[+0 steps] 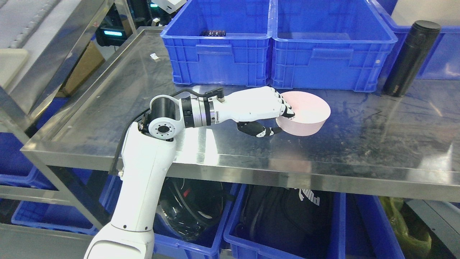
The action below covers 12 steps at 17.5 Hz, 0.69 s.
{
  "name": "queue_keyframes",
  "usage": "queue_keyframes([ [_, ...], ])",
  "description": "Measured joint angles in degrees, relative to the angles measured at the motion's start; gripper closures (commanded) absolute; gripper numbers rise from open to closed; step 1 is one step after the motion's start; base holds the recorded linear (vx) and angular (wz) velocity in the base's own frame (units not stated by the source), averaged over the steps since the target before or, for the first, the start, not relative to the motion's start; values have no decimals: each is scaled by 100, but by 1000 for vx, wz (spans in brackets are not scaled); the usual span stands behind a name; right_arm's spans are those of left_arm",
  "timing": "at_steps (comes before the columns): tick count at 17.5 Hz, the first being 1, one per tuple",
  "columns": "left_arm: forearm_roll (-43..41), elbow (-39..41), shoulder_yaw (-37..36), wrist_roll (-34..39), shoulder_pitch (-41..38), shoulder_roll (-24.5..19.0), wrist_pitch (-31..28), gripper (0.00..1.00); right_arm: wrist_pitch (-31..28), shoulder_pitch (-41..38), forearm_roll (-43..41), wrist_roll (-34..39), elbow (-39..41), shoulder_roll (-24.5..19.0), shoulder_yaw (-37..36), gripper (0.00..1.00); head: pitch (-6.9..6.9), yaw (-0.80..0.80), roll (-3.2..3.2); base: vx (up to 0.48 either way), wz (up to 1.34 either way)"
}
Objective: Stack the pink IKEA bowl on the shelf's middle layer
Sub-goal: 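Hold the pink bowl in the left hand while turning toward the shelf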
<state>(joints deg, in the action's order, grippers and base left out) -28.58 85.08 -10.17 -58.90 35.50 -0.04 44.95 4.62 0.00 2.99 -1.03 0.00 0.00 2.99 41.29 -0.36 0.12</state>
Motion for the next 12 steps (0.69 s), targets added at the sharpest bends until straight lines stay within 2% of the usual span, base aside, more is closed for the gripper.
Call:
queue_keyframes([
  [6,38,317,0,3,-182,2,0,100,0,1,0,-6,0,0,0,0,0,0,0,-69,877],
  [12,48,514,-92,3,-291,3,1,99,0,1,0,-6,1,0,0,0,2,0,0,-66,1551],
])
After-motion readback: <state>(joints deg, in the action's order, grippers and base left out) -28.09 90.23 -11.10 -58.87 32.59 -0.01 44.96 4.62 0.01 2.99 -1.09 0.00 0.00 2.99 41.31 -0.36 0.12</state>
